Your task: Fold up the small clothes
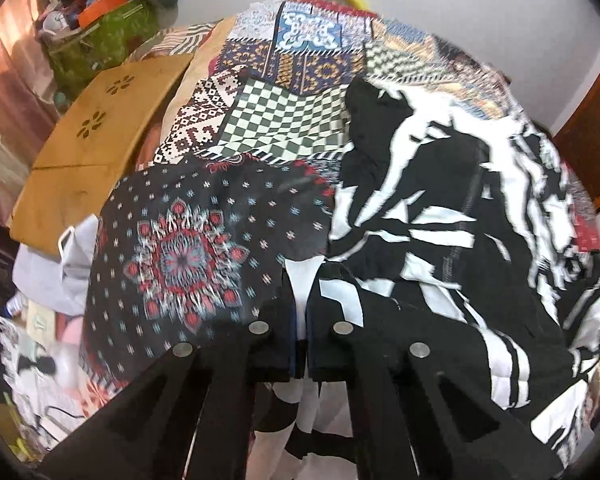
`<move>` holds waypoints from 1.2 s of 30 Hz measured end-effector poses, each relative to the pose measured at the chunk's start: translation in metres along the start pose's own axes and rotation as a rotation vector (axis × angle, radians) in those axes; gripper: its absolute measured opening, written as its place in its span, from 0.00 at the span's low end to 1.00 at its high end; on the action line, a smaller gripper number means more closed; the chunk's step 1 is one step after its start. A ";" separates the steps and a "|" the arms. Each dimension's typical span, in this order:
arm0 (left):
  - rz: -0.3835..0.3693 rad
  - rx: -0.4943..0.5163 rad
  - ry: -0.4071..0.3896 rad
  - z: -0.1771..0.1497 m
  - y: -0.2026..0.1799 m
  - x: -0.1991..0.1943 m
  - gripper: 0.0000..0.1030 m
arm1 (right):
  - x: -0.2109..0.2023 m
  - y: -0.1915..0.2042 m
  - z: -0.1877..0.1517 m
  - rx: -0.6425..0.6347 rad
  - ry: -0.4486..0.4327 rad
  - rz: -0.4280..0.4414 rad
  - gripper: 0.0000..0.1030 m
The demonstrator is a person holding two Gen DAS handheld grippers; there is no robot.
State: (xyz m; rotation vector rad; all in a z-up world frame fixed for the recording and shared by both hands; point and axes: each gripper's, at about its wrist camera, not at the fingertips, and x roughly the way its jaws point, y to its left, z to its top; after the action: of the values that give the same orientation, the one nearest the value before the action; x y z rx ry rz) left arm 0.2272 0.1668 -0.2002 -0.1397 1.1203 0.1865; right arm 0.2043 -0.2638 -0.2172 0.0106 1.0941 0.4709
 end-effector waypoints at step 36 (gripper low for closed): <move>-0.124 -0.106 0.073 -0.127 0.045 -0.040 0.07 | -0.023 0.000 -0.044 0.110 -0.024 0.062 0.05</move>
State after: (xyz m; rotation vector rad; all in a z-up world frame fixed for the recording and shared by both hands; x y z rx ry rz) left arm 0.0884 0.1813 -0.2192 -0.3117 1.1704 0.1311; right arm 0.1580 -0.2819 -0.2188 0.1467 1.0971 0.4645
